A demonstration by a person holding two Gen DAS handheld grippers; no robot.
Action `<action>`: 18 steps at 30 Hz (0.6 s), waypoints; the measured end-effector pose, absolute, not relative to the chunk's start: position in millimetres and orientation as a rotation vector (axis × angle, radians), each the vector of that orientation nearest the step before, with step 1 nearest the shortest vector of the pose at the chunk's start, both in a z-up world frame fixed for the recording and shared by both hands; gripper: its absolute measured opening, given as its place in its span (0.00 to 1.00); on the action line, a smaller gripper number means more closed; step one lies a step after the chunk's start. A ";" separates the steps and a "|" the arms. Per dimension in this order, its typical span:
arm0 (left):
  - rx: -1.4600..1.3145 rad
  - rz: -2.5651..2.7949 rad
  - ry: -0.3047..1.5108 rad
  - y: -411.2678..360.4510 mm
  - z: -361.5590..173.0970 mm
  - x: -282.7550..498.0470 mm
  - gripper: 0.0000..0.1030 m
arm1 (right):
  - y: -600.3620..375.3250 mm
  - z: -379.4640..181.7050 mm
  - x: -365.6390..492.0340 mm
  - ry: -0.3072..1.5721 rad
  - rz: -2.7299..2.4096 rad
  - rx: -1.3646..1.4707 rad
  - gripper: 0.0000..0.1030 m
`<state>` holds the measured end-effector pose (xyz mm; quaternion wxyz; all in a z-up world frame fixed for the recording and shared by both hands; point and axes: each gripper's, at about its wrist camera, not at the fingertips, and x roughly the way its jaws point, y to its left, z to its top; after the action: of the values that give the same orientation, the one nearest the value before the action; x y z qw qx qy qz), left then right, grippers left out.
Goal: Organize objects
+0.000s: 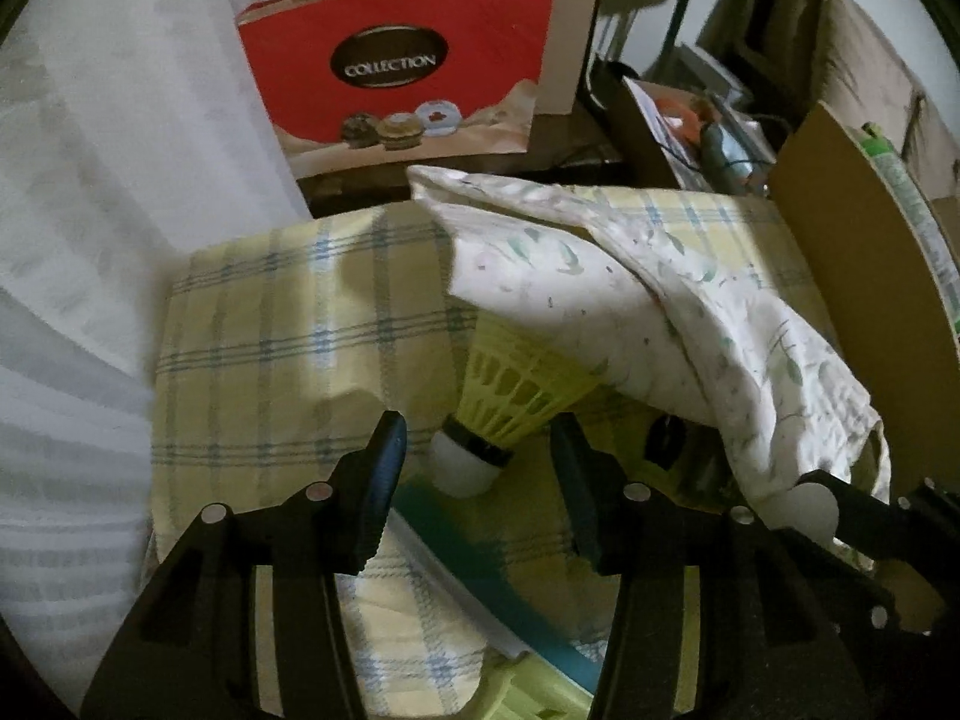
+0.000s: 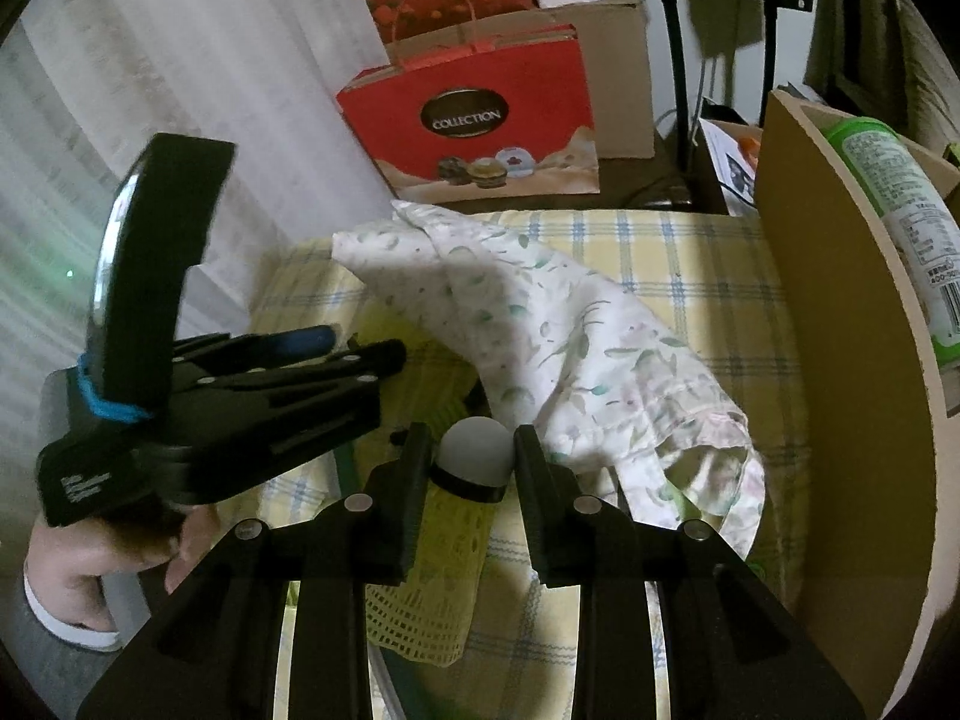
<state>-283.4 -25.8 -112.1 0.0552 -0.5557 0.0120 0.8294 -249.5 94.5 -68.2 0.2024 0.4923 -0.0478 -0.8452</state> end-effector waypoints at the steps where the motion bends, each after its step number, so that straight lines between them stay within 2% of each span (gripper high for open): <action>1: -1.695 2.502 0.035 -24.3 -114.5 -284.9 0.45 | 94.6 -68.3 -249.3 -0.134 -2.358 1.373 0.27; 2: -1.707 2.491 0.033 -23.0 -117.6 -286.4 0.35 | 94.6 -68.2 -248.9 -0.134 -2.356 1.373 0.27; 4: -1.706 2.506 0.047 -22.9 -118.0 -285.3 0.25 | 94.6 -68.0 -248.8 -0.134 -2.356 1.370 0.27; 18: -1.601 2.533 -0.162 -46.1 -84.9 -233.4 0.25 | 98.4 -44.6 -234.4 -0.140 -2.380 1.268 0.27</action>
<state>-233.4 -46.1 -84.9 0.0701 -0.5321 -0.0538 0.8420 -234.4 98.4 -44.6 0.2191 0.4581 -0.0506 -0.8600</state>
